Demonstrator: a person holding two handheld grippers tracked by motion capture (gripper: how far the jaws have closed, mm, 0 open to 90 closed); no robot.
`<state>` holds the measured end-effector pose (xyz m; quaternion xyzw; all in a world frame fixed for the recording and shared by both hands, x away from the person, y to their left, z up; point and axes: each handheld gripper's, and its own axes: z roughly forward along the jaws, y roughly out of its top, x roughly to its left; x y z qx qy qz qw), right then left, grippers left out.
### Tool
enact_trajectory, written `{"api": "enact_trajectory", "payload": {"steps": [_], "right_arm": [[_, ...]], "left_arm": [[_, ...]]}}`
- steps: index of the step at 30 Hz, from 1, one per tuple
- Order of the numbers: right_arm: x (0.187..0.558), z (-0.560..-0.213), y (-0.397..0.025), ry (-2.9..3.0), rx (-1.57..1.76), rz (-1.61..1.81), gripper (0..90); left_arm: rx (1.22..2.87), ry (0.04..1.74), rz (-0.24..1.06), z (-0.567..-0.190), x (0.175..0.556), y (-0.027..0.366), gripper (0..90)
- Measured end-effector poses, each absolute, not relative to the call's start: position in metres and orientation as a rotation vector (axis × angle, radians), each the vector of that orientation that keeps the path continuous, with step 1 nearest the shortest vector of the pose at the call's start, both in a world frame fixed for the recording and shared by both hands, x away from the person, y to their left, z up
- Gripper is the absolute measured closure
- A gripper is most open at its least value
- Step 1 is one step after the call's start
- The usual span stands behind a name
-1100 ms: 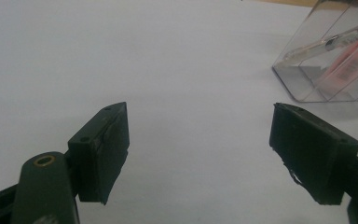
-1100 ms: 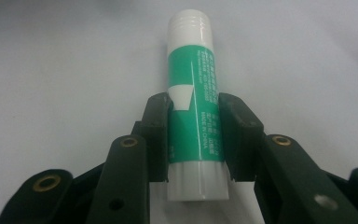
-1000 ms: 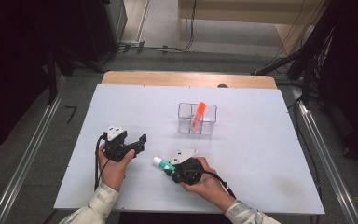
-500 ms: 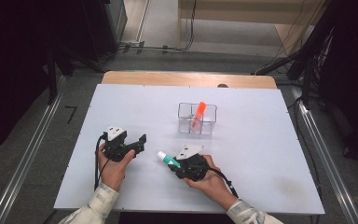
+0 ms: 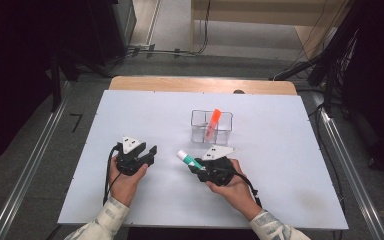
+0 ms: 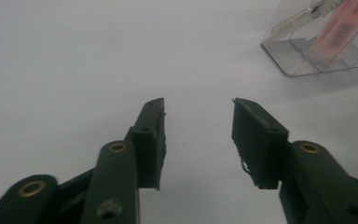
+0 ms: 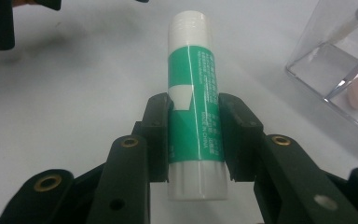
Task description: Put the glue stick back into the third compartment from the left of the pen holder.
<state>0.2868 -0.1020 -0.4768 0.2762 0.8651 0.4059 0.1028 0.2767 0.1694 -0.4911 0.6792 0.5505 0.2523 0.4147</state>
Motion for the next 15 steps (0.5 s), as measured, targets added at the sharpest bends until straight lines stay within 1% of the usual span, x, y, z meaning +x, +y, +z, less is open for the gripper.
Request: {"api": "enact_trajectory", "payload": {"steps": [3,7,8,15], "right_arm": [[0.287,-0.474,-0.102,2.546,0.816,1.209,64.0],[0.288,-0.470,-0.102,2.532,0.818,1.225,64.0],[0.288,-0.469,-0.102,2.527,0.811,1.230,63.9],[0.289,-0.464,-0.102,2.510,0.813,1.256,63.9]], "left_arm": [[1.703,1.348,0.615,-0.490,0.275,0.168,75.3],[1.714,1.303,0.587,-0.488,0.274,0.163,88.2],[1.719,1.299,0.582,-0.488,0.274,0.163,90.0],[1.751,1.257,0.522,-0.488,0.274,0.153,90.0]]}}
